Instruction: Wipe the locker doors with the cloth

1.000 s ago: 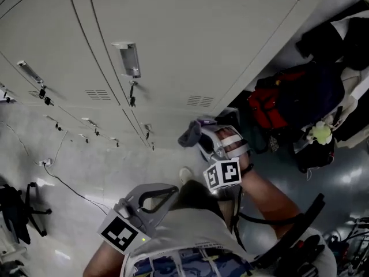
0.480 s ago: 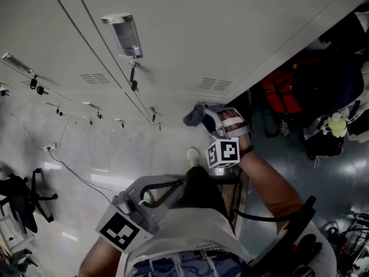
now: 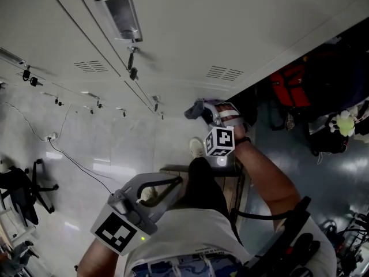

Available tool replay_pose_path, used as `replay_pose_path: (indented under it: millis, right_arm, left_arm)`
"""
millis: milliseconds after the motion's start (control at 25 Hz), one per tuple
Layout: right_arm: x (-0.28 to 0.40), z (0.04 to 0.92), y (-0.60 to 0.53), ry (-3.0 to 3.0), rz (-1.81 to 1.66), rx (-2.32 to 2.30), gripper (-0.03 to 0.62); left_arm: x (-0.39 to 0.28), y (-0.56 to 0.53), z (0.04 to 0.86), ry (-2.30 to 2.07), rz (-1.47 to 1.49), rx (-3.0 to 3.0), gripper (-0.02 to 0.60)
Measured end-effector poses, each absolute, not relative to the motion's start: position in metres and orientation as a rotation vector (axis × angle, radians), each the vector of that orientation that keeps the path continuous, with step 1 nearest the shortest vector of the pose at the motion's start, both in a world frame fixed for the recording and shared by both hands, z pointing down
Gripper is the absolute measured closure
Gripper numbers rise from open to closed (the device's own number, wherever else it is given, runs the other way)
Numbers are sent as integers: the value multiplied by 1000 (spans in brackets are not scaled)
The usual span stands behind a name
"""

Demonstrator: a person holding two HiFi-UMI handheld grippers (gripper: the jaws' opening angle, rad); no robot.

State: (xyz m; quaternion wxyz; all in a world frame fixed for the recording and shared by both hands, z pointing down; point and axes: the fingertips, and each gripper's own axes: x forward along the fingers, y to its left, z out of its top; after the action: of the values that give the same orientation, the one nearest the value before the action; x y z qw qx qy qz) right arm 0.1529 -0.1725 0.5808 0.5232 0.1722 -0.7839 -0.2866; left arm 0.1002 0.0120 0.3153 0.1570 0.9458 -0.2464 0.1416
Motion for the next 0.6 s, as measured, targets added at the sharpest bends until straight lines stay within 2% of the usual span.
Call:
replay_pose_path:
  millis: [600]
  right_arm:
    - [151,691,-177,-1808,-564,423,484]
  left_arm:
    - [84,7,334,-762,434,2607,580]
